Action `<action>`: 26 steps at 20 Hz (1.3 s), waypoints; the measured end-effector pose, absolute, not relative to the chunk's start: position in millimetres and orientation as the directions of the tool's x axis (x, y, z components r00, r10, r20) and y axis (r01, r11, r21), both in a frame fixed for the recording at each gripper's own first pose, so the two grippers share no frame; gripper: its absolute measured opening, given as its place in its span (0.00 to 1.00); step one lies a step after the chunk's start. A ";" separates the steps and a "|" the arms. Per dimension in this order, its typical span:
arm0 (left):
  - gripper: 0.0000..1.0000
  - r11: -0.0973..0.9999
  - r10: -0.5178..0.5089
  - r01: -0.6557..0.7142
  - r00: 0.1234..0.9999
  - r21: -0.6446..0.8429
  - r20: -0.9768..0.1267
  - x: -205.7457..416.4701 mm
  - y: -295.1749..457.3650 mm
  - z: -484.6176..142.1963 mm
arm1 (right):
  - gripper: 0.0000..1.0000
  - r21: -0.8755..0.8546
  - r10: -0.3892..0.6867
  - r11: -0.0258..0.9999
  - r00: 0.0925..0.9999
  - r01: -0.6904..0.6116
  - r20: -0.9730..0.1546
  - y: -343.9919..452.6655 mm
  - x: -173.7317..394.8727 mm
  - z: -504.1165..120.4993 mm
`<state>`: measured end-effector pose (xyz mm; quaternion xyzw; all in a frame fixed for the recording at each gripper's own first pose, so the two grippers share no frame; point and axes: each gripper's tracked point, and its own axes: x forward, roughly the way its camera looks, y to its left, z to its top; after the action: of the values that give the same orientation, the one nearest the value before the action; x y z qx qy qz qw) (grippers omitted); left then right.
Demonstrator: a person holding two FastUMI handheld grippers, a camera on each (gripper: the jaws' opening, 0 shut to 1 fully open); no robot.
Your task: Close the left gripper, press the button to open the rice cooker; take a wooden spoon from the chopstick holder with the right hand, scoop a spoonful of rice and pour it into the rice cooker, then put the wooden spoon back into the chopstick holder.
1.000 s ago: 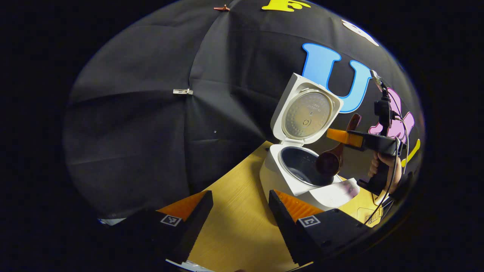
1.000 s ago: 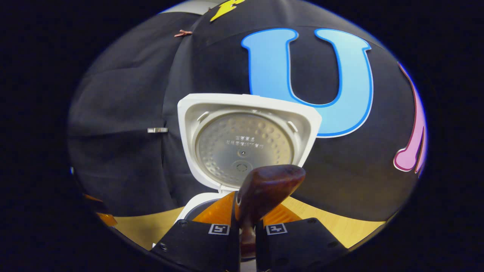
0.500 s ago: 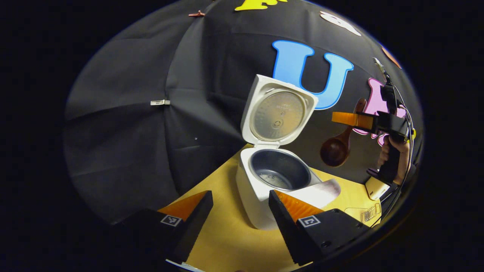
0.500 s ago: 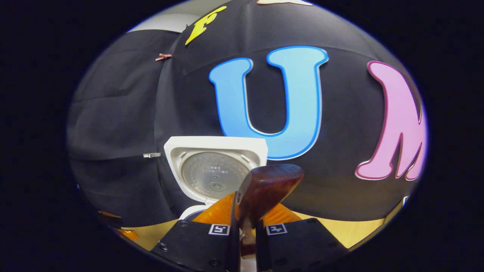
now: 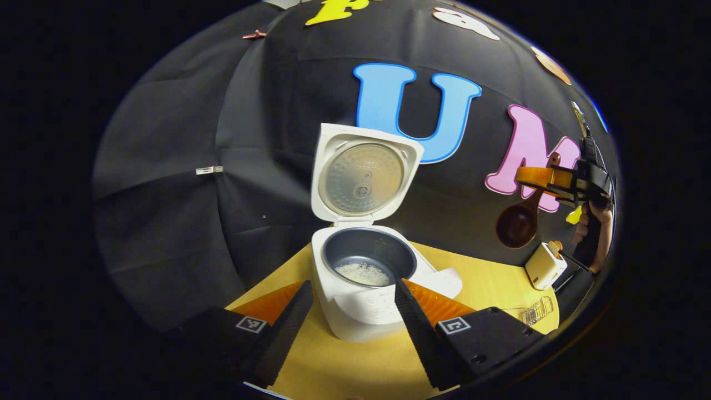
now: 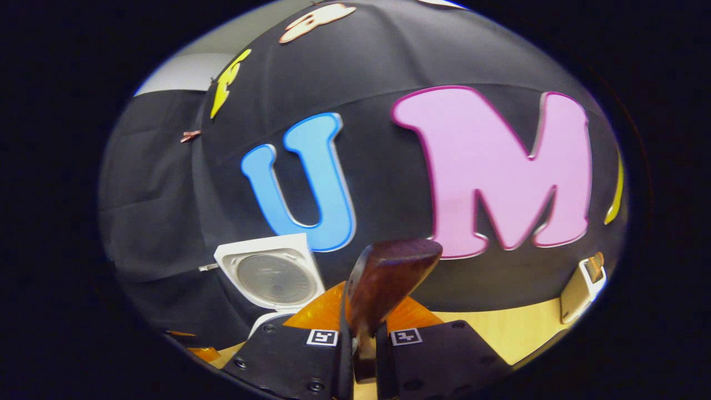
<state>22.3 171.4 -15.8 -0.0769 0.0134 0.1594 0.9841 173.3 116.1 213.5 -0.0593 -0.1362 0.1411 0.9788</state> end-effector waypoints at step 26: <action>0.96 0.970 0.216 -0.228 0.967 -0.083 -0.133 27.8 49.6 -34.0 | 0.20 0.090 -0.233 0.971 0.966 0.223 0.109 -278.9 132.7 92.2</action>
<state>27.8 49.6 -34.0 -0.0487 0.0616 0.1119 0.9906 132.7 -278.9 92.2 0.0385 -0.0594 -0.1150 0.9908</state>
